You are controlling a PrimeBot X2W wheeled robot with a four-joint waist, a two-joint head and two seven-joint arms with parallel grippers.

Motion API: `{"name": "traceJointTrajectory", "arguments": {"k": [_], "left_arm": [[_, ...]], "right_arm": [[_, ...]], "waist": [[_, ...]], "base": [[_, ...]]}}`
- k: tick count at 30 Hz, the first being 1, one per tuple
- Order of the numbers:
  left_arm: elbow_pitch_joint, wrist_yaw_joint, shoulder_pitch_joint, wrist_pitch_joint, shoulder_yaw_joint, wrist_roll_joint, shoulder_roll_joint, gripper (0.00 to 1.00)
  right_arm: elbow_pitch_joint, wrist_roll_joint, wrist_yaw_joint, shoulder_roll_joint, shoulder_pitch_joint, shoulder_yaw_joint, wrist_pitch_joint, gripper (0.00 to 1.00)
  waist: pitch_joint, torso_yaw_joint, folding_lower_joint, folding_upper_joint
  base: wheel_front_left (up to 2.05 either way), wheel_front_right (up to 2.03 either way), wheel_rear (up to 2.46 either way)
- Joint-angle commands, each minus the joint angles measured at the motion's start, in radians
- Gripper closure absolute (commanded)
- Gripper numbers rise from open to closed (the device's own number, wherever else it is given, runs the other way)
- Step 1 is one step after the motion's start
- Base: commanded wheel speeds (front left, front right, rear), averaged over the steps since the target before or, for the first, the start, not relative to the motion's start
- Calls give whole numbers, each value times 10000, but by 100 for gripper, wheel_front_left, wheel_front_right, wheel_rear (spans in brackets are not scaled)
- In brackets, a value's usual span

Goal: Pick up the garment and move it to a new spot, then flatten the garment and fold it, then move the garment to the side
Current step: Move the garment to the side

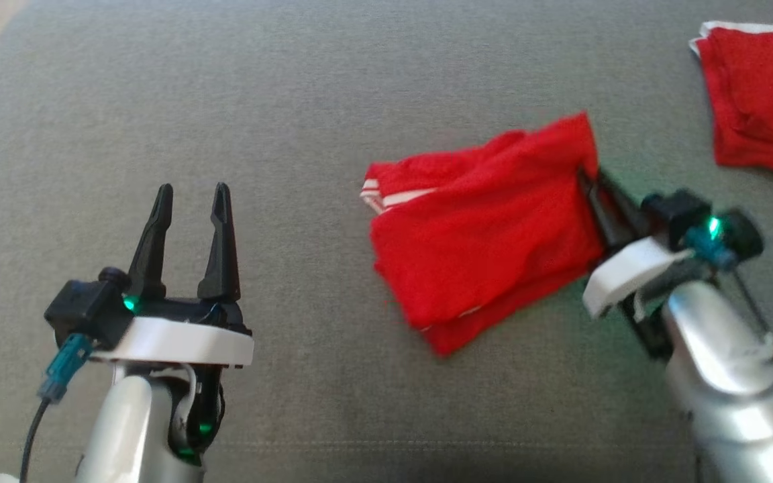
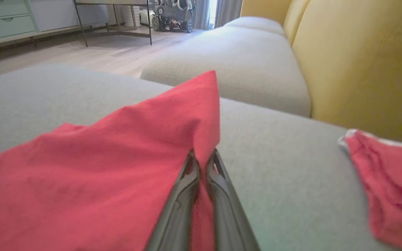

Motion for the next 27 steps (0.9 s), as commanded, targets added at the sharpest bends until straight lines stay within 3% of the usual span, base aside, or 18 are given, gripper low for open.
{"name": "traceJointTrajectory", "arguments": {"k": [1, 11, 17, 23, 27], "left_arm": [[-413, -31, -474, -59, 310, 150, 77, 0], [-680, -186, -1003, -59, -196, 266, 77, 0], [-598, -475, -1525, -59, -621, 640, 77, 0], [-552, -561, -1930, -59, -882, 686, 77, 0], [-472, -611, -2175, -59, -1015, 762, 77, 0]], "right_arm": [[-506, -89, 65, -294, -578, 260, -18, 100], [-1295, 328, 65, -2361, -2296, 840, 1076, 100], [-1311, 651, 65, -3339, -3517, 108, 1552, 100], [-776, 585, 65, -3570, -4146, -1371, 1994, 100], [-291, -314, 65, -3123, -4493, -2659, 2306, 100]], "waist": [[48, -208, 0, 0], [1060, -974, 0, 0], [1957, -1458, 0, 0], [2452, -1773, 0, 0], [2832, -2035, 0, 0]], "base": [[0, 0, 0], [0, 0, 0], [0, 0, 0], [0, 0, 0], [0, 0, 0]]}}
